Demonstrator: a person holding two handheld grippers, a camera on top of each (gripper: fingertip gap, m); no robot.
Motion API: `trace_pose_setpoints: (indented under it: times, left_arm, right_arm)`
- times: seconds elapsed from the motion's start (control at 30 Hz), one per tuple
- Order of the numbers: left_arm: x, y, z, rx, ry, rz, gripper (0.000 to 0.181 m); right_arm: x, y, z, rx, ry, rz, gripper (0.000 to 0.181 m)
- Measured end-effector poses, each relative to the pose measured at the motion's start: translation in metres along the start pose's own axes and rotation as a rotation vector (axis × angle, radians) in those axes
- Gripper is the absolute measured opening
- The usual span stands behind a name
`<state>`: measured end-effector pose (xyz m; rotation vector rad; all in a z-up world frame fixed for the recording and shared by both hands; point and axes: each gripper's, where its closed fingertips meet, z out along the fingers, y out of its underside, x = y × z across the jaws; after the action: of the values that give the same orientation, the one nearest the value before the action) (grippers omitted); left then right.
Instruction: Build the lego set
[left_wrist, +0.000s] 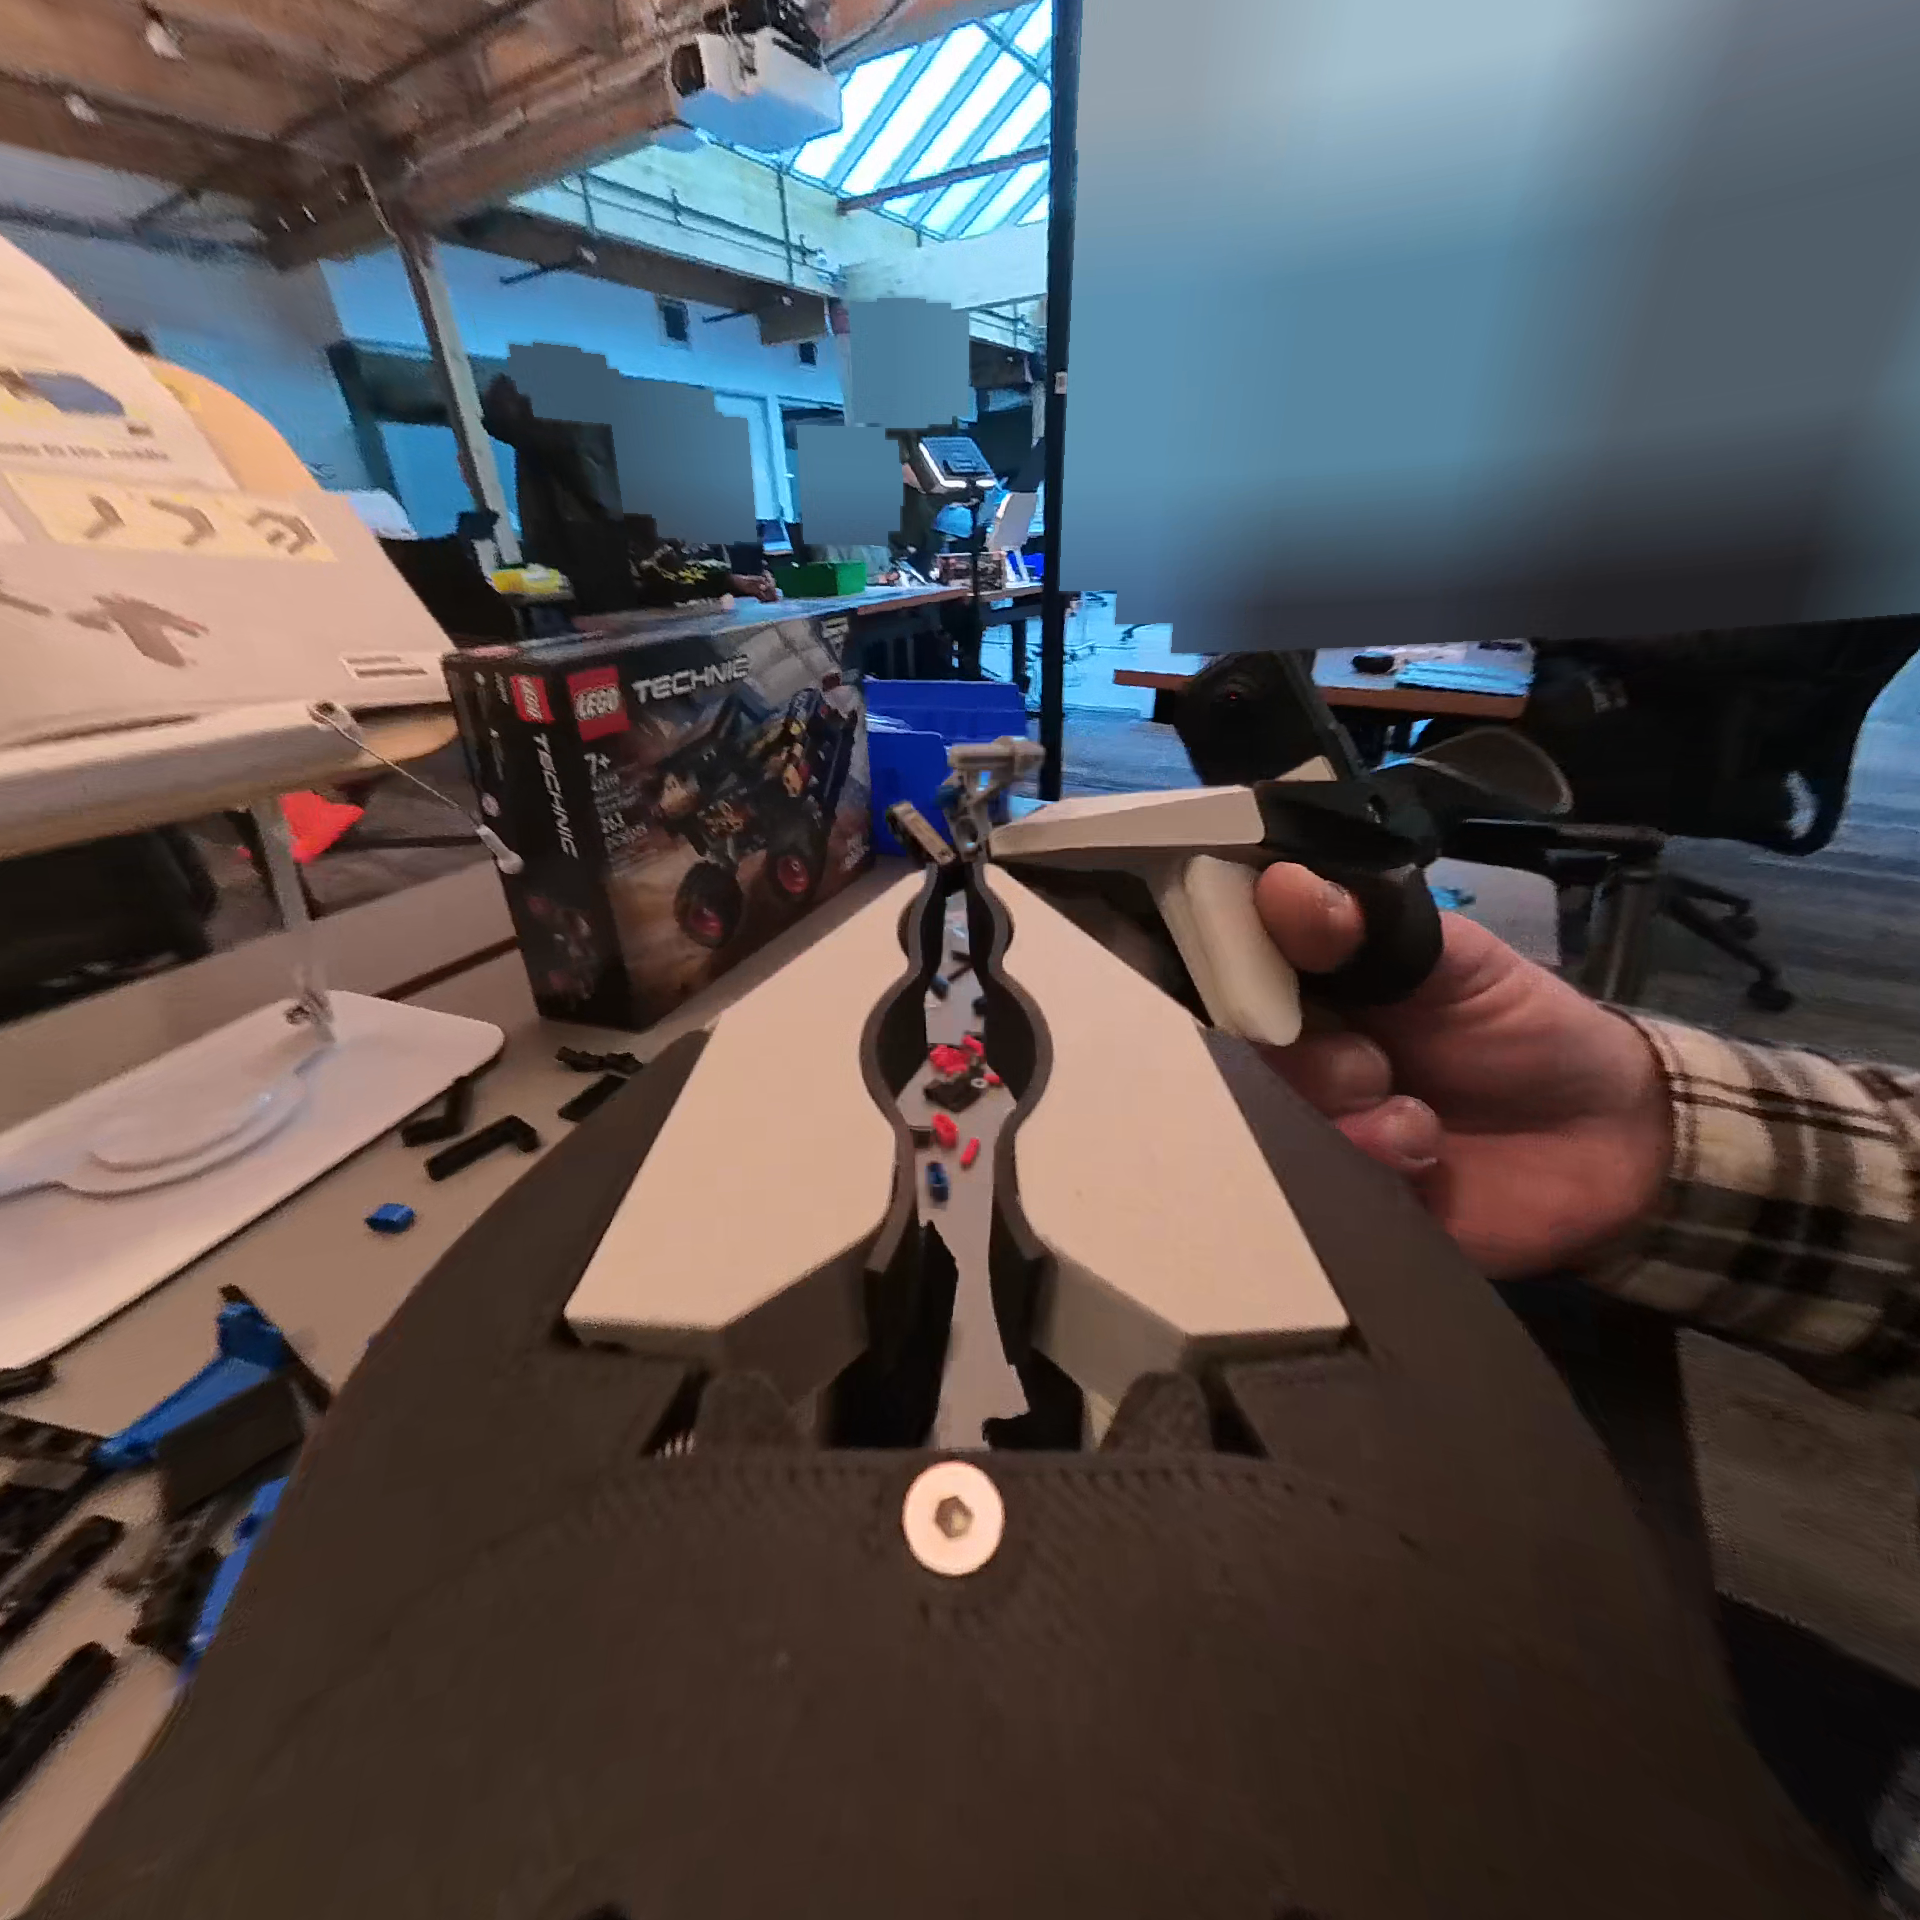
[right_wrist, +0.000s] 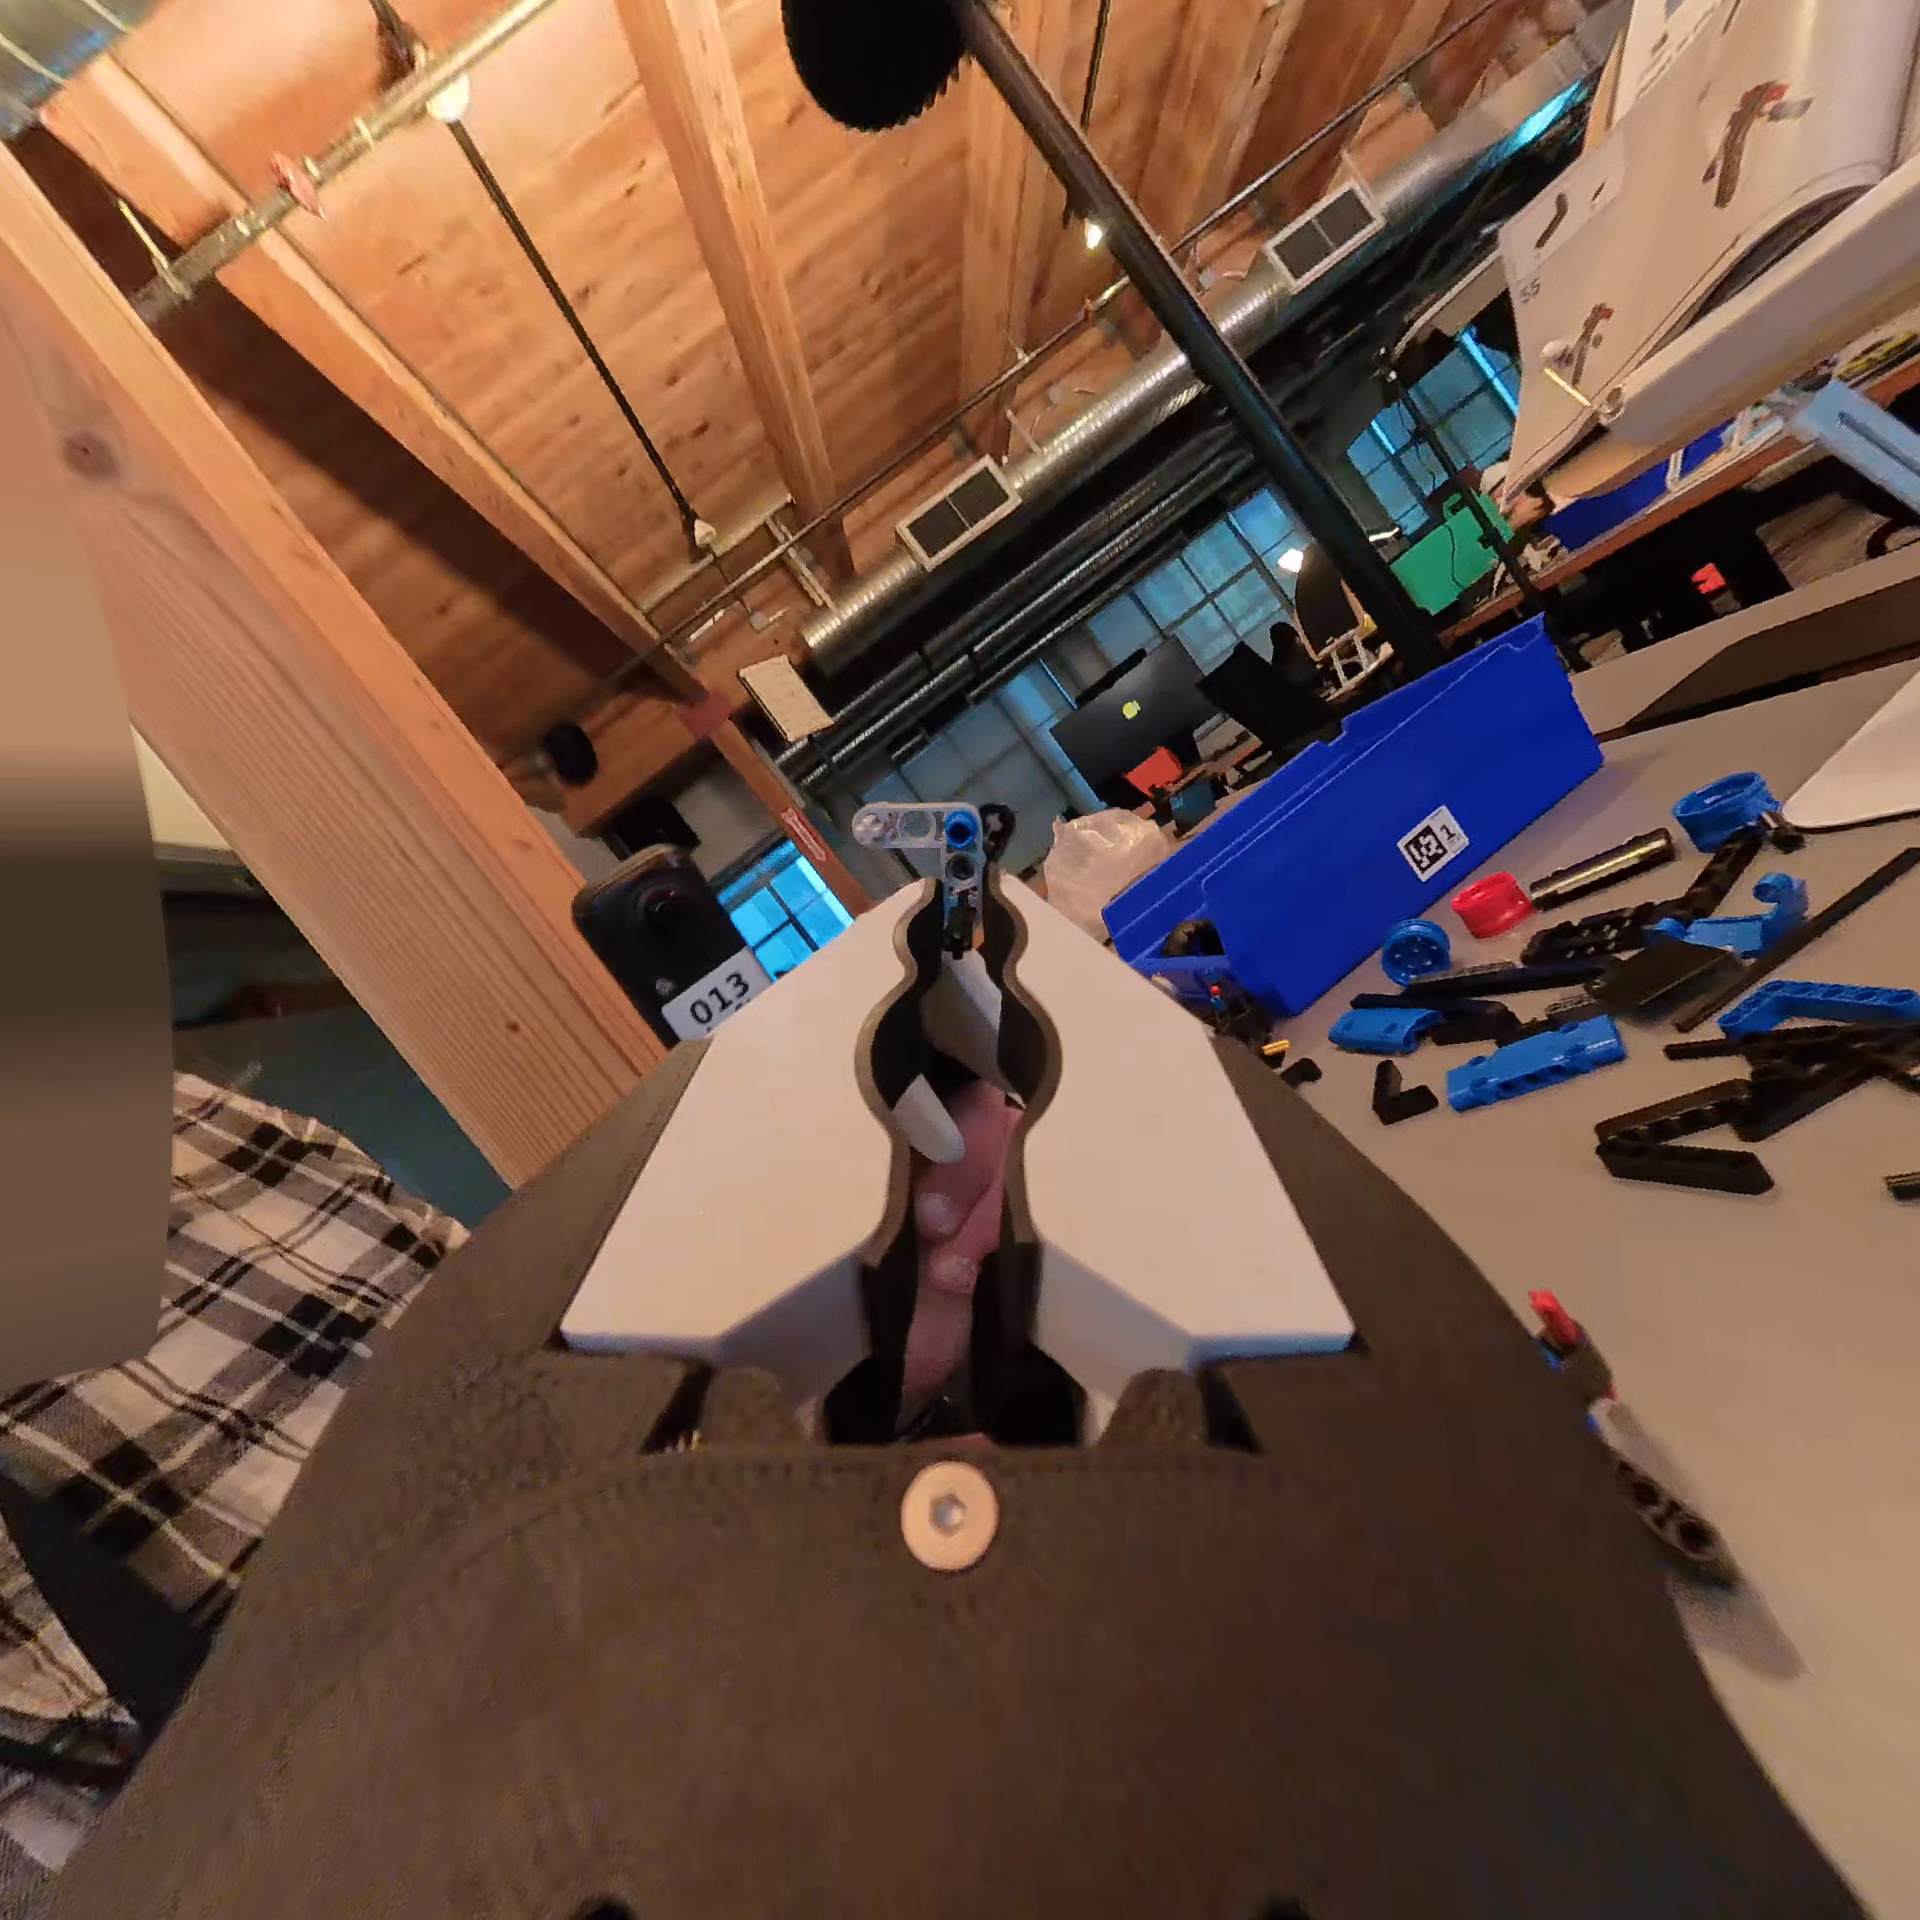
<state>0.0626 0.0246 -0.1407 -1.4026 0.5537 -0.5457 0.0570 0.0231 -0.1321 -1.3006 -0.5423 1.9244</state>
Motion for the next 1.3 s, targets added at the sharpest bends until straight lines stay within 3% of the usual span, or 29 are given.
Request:
trace_pose_setpoints:
  times: [0.37, 0.73, 1.0, 1.1, 1.3]
  left_arm:
    - [0.004, -0.005, 0.0, -0.027, -0.141, 0.38, 0.001]
    - [0.011, -0.008, -0.001, -0.083, -0.171, 0.854, 0.0]
    - [0.019, -0.01, 0.0, -0.058, -0.119, 0.869, 0.0]
    - [0.021, -0.007, 0.0, -0.051, -0.081, 0.802, 0.004]
    - [0.021, -0.008, -0.004, -0.048, 0.046, 0.503, 0.014]
  right_arm:
    - [-0.01, -0.004, 0.004, 0.106, -0.06, 0.164, 0.005]
    - [-0.018, -0.003, 0.003, 0.072, -0.106, 0.211, 0.005]
    - [-0.025, -0.004, 0.001, 0.104, -0.162, 0.23, 0.005]
    - [-0.025, -0.004, -0.001, 0.093, -0.159, 0.178, 0.005]
    - [-0.026, -0.002, 0.0, 0.027, -0.116, 0.008, 0.005]
